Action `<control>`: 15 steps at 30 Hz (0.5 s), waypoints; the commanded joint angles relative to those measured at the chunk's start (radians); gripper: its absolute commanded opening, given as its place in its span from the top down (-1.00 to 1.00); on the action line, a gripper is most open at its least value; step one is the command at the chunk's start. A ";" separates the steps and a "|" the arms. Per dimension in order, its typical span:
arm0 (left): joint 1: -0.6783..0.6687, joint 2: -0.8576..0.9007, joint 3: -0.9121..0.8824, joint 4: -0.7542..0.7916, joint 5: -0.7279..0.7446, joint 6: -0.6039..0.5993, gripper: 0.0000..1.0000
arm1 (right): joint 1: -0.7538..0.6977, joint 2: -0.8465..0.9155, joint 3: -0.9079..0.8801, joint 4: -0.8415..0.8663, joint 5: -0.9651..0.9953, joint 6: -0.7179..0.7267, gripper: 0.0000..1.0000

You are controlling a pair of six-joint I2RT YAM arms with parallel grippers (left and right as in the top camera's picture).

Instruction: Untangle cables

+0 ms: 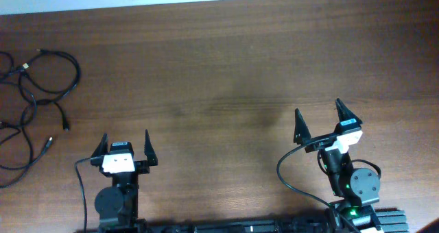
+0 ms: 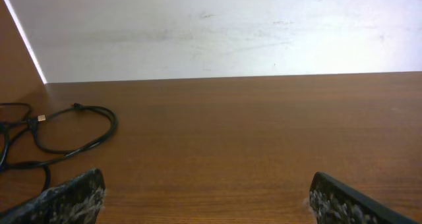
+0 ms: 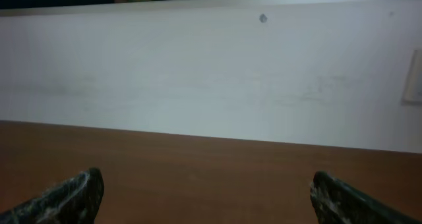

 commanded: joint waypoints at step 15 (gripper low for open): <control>0.006 -0.008 -0.002 -0.007 0.015 0.016 -0.98 | -0.009 -0.346 -0.006 -0.569 0.102 0.000 -0.97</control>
